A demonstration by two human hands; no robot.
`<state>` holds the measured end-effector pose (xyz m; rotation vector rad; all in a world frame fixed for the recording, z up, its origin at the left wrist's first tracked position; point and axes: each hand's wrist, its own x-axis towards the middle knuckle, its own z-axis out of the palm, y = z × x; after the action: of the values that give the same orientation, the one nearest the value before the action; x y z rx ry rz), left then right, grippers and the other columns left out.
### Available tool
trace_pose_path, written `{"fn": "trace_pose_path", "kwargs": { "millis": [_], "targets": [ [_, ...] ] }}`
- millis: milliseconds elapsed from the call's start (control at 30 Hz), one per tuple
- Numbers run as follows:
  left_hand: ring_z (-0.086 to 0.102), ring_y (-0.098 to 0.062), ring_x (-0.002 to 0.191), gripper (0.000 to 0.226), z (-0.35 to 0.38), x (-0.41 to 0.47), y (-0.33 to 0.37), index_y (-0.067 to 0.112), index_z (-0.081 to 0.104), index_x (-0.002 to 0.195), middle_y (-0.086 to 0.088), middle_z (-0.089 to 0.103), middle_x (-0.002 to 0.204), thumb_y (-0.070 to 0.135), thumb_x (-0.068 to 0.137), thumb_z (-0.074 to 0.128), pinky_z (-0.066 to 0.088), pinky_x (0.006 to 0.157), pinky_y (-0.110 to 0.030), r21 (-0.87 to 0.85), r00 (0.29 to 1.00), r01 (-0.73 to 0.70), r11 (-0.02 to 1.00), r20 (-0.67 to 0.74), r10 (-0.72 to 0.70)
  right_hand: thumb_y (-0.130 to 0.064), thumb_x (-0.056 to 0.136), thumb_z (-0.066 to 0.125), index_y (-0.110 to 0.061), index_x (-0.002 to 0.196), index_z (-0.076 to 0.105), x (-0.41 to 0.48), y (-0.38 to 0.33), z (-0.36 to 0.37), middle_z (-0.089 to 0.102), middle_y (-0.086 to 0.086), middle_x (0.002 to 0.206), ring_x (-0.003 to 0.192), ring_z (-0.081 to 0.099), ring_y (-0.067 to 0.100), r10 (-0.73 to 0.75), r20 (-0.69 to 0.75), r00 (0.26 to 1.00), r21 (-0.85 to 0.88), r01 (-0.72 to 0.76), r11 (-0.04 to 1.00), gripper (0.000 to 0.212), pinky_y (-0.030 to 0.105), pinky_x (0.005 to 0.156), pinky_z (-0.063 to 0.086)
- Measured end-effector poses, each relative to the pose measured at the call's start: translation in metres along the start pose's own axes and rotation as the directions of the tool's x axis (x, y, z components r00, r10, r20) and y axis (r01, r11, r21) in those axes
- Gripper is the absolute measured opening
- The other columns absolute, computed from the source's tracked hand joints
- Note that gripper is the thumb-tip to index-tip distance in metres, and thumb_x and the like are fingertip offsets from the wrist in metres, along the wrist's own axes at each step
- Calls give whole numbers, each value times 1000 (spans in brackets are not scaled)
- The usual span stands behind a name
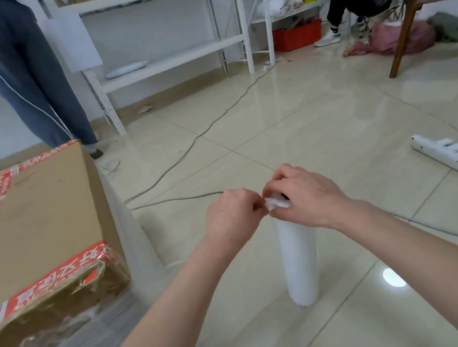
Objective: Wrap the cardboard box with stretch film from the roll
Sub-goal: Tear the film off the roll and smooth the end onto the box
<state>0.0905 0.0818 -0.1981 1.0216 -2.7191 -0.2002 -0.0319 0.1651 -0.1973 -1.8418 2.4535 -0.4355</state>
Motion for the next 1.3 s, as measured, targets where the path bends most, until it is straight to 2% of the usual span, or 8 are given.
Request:
{"fn": "trace_pose_path", "kwargs": {
  "millis": [233, 367, 500, 633, 933, 1100, 1200, 1300],
  "targets": [
    [59, -21, 85, 16, 1, -2, -5, 26, 71, 93, 1, 68, 87, 35, 87, 59, 42, 64, -27, 12, 998, 45, 999, 48, -46, -37, 90, 57, -31, 109, 67, 8, -7, 3, 44, -6, 124, 122, 38, 16, -33, -12, 999, -33, 33, 999, 23, 23, 80, 31],
    [59, -19, 89, 17, 6, -3, -6, 27, 72, 94, 2, 69, 90, 35, 89, 58, 44, 67, -28, 28, 999, 38, 999, -14, -38, -36, 93, 54, -28, 109, 69, 10, -9, 6, 45, -6, 124, 122, 38, 15, -51, -3, 999, -54, 51, 997, 23, 26, 84, 36],
    [59, -18, 88, 18, 11, -4, -8, 26, 72, 92, 5, 66, 87, 32, 91, 55, 42, 64, -27, 9, 998, 2, 1000, -68, -2, -36, 93, 54, -30, 105, 71, 9, -9, 9, 49, -8, 120, 120, 40, 15, -36, -44, 998, -38, 34, 999, 22, 27, 80, 39],
    [49, -16, 74, 16, 9, -4, -12, 20, 71, 87, 7, 50, 70, 29, 89, 58, 36, 60, -26, -39, 998, -42, 998, -39, 40, -38, 92, 56, -30, 102, 72, 7, -9, 13, 50, -11, 116, 118, 40, 13, -19, -71, 997, -8, 19, 1000, 20, 27, 79, 41],
    [52, -18, 71, 7, 5, -5, -15, 14, 70, 81, 4, 59, 70, 17, 83, 64, 46, 67, -33, -172, 986, -161, 972, 14, 166, -30, 92, 56, -29, 99, 72, 6, -11, 14, 53, -12, 115, 115, 43, 14, -4, -93, 996, 4, 5, 1000, 18, 24, 77, 36],
    [53, -5, 64, 8, 7, -11, -13, 19, 68, 75, 13, 61, 67, 15, 82, 66, 48, 68, -26, -249, 957, -185, 951, 173, 232, -26, 92, 51, -27, 99, 72, 9, -14, 12, 54, -8, 118, 116, 44, 17, 36, -105, 994, -16, -37, 999, 22, 27, 83, 38],
    [54, -1, 58, 15, -5, -12, -24, 19, 62, 68, 13, 61, 62, 14, 82, 65, 46, 65, -19, -290, 923, -68, 955, 344, 171, -29, 95, 49, -29, 102, 70, 9, -13, 15, 53, -7, 120, 116, 44, 18, -1, -91, 996, -67, -5, 998, 22, 28, 87, 37],
    [61, -7, 66, 11, -19, -11, -36, 17, 62, 70, 9, 70, 69, 14, 79, 69, 52, 77, -29, -331, 845, 108, 938, 527, 89, -32, 96, 49, -29, 105, 69, 7, -12, 17, 51, -7, 121, 117, 42, 17, -14, -83, 996, -76, 8, 997, 22, 27, 89, 35]
  ]
}}
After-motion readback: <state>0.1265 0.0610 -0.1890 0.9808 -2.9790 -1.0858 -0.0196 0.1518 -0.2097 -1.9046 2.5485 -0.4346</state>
